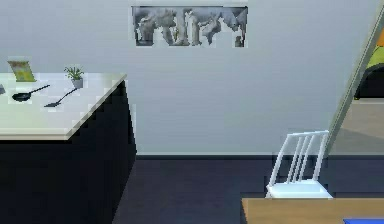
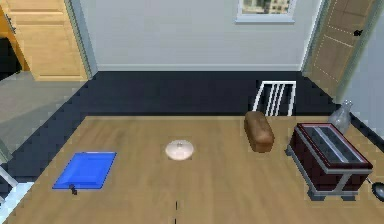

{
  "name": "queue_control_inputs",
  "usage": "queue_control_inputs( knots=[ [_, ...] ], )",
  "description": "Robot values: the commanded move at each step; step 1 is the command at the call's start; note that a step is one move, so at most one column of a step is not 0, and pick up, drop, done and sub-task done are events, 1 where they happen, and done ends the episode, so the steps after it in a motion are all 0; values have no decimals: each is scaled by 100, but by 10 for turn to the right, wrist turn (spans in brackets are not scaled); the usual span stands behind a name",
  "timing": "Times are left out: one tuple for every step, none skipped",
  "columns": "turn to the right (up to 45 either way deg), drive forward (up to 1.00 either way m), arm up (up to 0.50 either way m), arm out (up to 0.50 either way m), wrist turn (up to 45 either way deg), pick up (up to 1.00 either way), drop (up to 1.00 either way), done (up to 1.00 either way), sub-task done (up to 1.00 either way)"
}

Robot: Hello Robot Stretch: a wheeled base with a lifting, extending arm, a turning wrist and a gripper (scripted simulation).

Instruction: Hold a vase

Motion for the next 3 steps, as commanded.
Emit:
queue_control_inputs(
  knots=[
    [0, 0, 0, 46, 0, 0, 0, 0, 0],
    [0, 0, 0, 0, 450, 0, 0, 0, 0],
    [0, 0, 0, 0, 450, 0, 0, 0, 0]
  ],
)
